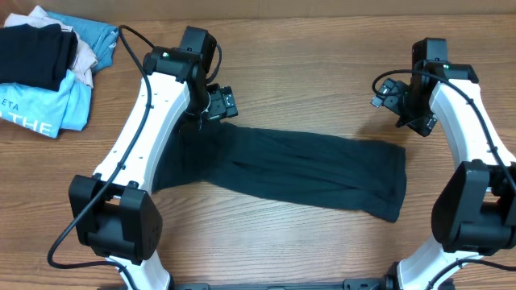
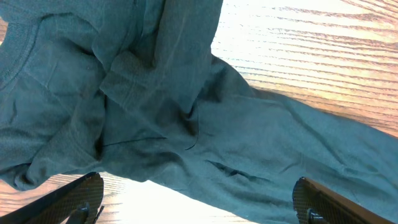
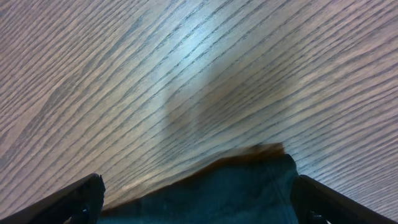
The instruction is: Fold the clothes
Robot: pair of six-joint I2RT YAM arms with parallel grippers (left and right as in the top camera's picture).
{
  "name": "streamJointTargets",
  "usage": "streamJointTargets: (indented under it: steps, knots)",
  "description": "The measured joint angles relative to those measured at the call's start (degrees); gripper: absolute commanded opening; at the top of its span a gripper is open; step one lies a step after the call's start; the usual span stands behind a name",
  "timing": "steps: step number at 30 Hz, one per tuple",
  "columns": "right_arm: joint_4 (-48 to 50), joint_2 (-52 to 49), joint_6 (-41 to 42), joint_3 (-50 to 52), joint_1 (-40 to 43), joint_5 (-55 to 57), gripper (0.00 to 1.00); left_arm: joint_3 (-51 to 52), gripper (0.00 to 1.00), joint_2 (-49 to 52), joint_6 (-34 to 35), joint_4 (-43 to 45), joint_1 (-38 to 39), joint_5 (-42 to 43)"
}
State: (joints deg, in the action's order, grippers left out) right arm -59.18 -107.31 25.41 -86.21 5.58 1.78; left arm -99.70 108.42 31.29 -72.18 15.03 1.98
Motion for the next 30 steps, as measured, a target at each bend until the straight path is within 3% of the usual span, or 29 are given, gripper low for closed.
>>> streamJointTargets:
  steps: [12, 18, 21, 25, 30]
  knots:
    - [0.0, 0.0, 0.1, 0.0, 0.0, -0.9, 1.0, 0.0, 1.0, 0.0, -1.1, 0.2, 0.0, -2.6]
    - [-8.1, 0.0, -2.1, -0.1, 0.4, -7.8, 1.0, 0.1, 1.0, 0.0, -1.7, 1.9, 0.0, -7.2]
    - [-18.0, 0.3, 1.0, -1.2, 7.1, 0.9, 1.0, 0.1, 1.0, 0.0, -1.2, 4.2, 0.0, -4.7]
    - [-24.7, 5.5, 3.1, -1.3, 17.2, 4.2, 1.0, 0.1, 1.0, 0.0, -1.2, 4.7, 0.0, -3.0]
    - [-23.8, 13.4, -8.3, 3.7, 20.8, -8.3, 1.0, 0.1, 1.0, 0.0, -1.2, 4.5, 0.0, -2.6]
